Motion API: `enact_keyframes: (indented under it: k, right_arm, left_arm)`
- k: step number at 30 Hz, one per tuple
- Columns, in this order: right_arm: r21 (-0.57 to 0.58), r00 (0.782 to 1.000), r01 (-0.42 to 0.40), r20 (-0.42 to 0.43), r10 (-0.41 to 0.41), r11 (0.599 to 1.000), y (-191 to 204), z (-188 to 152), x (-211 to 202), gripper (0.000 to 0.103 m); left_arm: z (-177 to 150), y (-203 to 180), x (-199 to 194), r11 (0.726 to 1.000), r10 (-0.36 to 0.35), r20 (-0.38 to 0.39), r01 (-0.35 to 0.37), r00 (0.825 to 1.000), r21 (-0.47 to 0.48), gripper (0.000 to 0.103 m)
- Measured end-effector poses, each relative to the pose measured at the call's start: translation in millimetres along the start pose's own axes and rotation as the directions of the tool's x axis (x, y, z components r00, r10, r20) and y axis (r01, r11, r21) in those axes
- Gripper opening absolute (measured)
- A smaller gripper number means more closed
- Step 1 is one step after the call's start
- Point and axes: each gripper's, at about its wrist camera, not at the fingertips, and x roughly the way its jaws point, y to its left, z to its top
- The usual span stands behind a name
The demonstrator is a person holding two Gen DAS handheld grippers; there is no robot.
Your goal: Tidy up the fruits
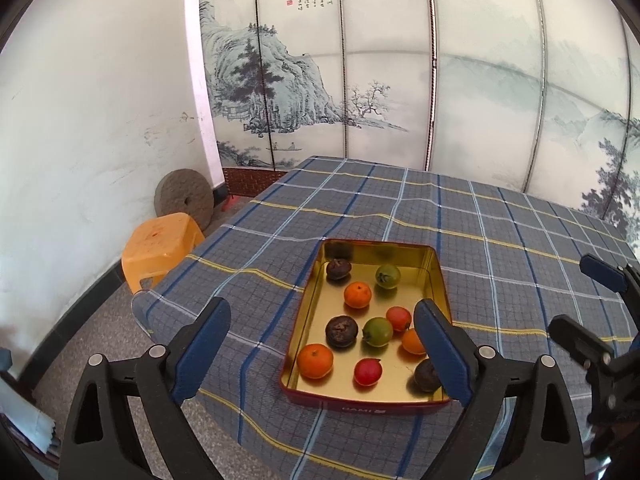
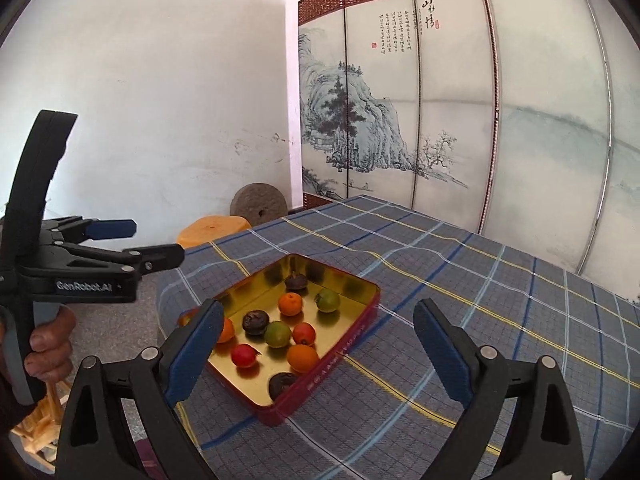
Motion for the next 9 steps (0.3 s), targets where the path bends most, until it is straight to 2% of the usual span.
enact_keyframes:
  k: [3, 5, 8, 9]
  right_arm:
    - [0.028, 0.998, 0.049, -0.032, -0.048, 0.998, -33.3, -10.6, 1.0, 0.099]
    - [0.038, 0.99, 0.112, -0.087, -0.109, 0.993, -65.7, -22.0, 5.6, 0.101]
    - [0.063, 0.964, 0.216, -0.174, -0.202, 0.974, -126.9, -43.5, 10.0, 0.101]
    - [0.057, 0.943, 0.274, -0.214, -0.256, 0.96, -149.3, -51.3, 13.0, 0.101]
  left_arm:
    - [3.4, -7.5, 1.6, 1.0, 0.013, 0.006, -0.013, 1.0, 0.017, 0.093]
    - [5.9, -12.4, 2.5, 1.0, 0.006, 0.005, -0.006, 1.0, 0.022, 0.093]
    - [8.8, -24.0, 4.2, 0.999, 0.013, -0.005, -0.013, 1.0, 0.048, 0.093]
    - [9.7, -28.5, 4.4, 0.998, 0.023, -0.004, -0.022, 1.0, 0.058, 0.093]
